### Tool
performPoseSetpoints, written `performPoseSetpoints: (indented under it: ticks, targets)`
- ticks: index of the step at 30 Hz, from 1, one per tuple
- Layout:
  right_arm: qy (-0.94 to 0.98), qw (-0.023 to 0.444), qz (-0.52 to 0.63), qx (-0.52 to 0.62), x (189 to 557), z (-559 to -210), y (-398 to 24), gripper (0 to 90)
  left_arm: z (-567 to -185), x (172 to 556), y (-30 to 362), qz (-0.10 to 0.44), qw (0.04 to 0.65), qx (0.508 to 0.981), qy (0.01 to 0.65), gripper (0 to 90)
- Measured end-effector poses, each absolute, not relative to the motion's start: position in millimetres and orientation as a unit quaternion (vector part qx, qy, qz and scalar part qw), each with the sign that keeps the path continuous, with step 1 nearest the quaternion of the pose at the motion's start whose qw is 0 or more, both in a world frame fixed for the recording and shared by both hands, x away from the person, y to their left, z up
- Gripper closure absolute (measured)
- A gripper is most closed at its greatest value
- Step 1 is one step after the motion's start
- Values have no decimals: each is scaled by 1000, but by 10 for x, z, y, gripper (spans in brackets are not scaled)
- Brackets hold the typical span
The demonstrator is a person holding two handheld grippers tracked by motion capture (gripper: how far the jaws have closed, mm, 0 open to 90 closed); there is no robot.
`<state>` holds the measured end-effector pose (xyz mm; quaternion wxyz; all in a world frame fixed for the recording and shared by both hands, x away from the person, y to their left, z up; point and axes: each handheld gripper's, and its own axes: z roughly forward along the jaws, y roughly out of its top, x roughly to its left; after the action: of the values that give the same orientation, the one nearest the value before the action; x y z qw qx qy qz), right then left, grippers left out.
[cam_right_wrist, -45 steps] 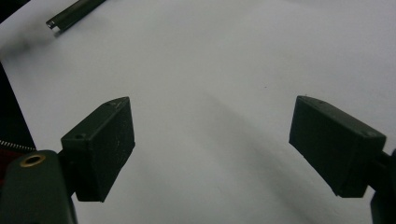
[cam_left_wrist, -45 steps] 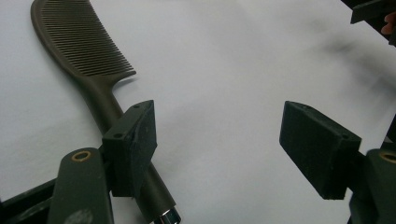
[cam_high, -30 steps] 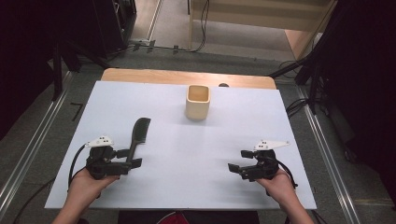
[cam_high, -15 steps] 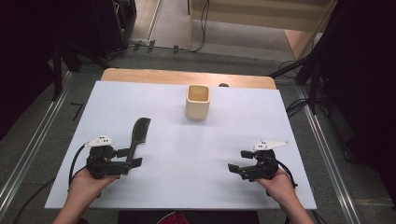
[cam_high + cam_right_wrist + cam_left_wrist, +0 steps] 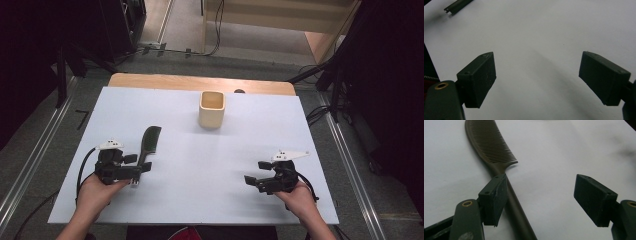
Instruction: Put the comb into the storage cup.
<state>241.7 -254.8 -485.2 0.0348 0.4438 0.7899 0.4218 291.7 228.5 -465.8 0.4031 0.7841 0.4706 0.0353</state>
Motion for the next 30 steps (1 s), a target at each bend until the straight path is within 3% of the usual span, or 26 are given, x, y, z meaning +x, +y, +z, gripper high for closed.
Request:
performPoseSetpoints:
  ticks: [3, 8, 15, 16, 18, 30]
  targets:
    - [790, 35, 422, 444, 2419, -4854, -2546, 124, -4658, 2943, 2289, 33, 399, 784, 474, 288]
    - [790, 34, 421, 445, 2416, -4852, -2544, 124, -4608, 2930, 2234, 16, 403, 798, 449, 380]
    - [792, 39, 420, 442, 2411, -4848, -2541, 124, -4614, 2983, 2157, -10, 387, 824, 414, 802]
    - [791, 39, 421, 442, 2409, -4848, -2541, 124, -4630, 2985, 2148, -13, 380, 829, 410, 802]
    - [791, 41, 420, 442, 2410, -4850, -2547, 124, -4660, 2978, 2136, -22, 371, 835, 405, 900]
    - [791, 40, 420, 443, 2406, -4844, -2544, 124, -4853, 2998, 2170, -44, 316, 856, 407, 900]
